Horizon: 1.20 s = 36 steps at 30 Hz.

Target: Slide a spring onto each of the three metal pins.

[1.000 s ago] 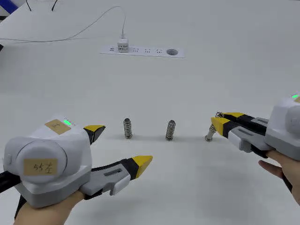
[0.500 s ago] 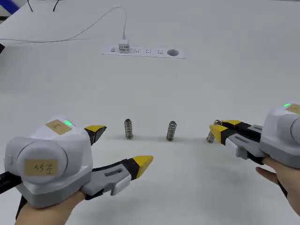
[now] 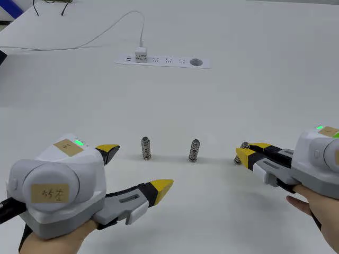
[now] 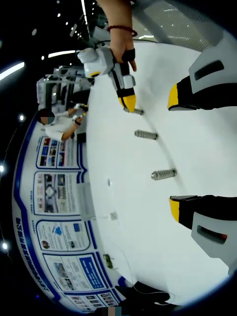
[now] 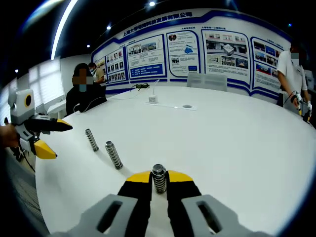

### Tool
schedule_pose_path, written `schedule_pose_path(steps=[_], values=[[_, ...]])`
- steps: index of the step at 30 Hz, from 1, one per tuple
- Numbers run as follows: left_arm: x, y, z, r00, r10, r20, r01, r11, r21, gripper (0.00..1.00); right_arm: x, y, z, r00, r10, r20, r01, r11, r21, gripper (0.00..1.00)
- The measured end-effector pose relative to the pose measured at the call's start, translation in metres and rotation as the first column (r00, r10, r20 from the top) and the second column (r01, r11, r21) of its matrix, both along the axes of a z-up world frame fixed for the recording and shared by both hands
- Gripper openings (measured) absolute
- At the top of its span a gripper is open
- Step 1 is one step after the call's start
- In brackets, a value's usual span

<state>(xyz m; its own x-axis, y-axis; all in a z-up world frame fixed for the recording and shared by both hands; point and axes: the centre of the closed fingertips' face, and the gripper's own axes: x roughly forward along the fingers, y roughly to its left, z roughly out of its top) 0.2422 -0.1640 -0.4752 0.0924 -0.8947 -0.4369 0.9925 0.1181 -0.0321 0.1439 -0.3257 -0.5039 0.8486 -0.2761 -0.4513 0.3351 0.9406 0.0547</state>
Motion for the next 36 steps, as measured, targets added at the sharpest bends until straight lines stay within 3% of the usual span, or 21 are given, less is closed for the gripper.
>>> schedule_pose_path(steps=[5, 11, 15, 17, 20, 22, 27, 36], values=[[0.001, 0.003, -0.006, 1.000, -0.005, 0.017, 0.004, 0.999, 0.040, 0.70, -0.001, 0.003, 0.004, 1.000, -0.003, 0.000, 0.003, 1.000, 0.016, 0.21], [0.003, 0.003, -0.004, 1.000, 0.001, 0.021, -0.002, 0.999, 0.036, 0.70, -0.003, 0.010, 0.011, 1.000, 0.013, -0.002, -0.013, 0.999, 0.030, 0.31], [0.004, 0.004, 0.000, 1.000, 0.002, 0.012, -0.002, 1.000, 0.029, 0.70, -0.004, 0.019, 0.018, 0.999, 0.036, 0.002, -0.036, 0.999, 0.038, 0.37], [0.004, 0.006, -0.003, 1.000, -0.007, 0.013, 0.006, 0.998, 0.062, 0.70, -0.005, 0.023, 0.022, 0.999, 0.046, -0.001, -0.046, 0.998, 0.049, 0.42], [0.003, 0.007, -0.002, 1.000, -0.010, 0.006, 0.009, 0.998, 0.058, 0.70, -0.008, 0.030, 0.024, 0.998, 0.057, -0.011, -0.056, 0.996, 0.076, 0.49], [0.003, 0.009, -0.001, 1.000, -0.009, -0.016, 0.010, 0.998, 0.057, 0.71, -0.010, 0.034, 0.028, 0.998, 0.069, -0.008, -0.068, 0.996, 0.063, 0.51], [0.004, 0.012, 0.004, 1.000, -0.015, -0.007, 0.015, 0.998, 0.058, 0.72, -0.015, 0.042, 0.036, 0.996, 0.083, -0.009, -0.082, 0.995, 0.061, 0.59], [0.006, 0.025, 0.016, 1.000, -0.005, -0.025, 0.007, 0.998, 0.056, 0.76, -0.028, 0.049, 0.054, 0.998, 0.069, 0.006, -0.069, 0.996, 0.057, 0.70]])
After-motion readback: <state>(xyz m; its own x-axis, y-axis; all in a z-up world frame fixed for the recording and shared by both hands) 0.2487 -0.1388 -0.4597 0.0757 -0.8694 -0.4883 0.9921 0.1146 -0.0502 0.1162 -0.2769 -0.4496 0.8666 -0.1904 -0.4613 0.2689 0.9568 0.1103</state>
